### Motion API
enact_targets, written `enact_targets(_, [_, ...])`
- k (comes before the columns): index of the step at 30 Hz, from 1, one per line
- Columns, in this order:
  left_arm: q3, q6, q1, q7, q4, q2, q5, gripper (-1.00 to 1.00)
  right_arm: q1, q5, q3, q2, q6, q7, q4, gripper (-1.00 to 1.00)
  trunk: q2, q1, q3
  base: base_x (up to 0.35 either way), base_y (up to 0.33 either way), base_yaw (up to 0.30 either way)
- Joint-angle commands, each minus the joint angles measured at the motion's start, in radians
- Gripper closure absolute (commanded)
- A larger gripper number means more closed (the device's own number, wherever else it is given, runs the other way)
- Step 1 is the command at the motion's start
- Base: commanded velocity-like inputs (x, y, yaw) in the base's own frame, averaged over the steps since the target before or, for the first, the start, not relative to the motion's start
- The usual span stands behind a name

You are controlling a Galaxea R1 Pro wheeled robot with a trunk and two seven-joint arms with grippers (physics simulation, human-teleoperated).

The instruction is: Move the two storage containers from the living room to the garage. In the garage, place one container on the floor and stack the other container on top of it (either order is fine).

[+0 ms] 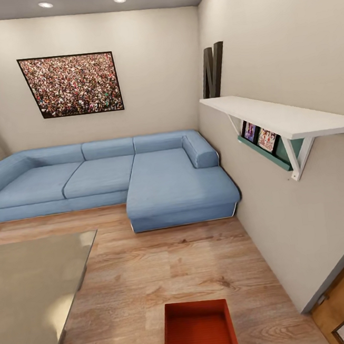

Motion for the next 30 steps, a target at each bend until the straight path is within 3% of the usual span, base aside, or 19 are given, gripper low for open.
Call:
enact_targets(1, [0.0,0.001,0.0,0.001,0.0,0.0,0.005,-1.0,-0.001,-0.009,0.008,0.001,-0.006,-0.001,0.003,-1.0,-0.001,0.0,-0.001,0.0,0.0,0.0])
enact_targets(9, [0.0,0.001,0.0,0.001,0.0,0.0,0.006,-1.0,-0.001,-0.01,0.008,0.001,-0.007,-0.001,0.003,-1.0,-0.001,0.0,-0.001,0.006,-0.014,0.0])
enact_targets(20, [0.0,0.001,0.0,0.001,0.0,0.0,0.006,-1.0,-0.001,-0.009,0.008,0.001,-0.007,-0.001,0.003,-1.0,-0.001,0.0,-0.001,0.06,-0.208,0.0])
enact_targets(30, [0.0,0.001,0.0,0.001,0.0,0.0,0.006,-1.0,-0.001,-0.01,0.008,0.001,-0.008,-0.001,0.003,-1.0,-0.001,0.0,-0.001,0.005,-0.023,0.0])
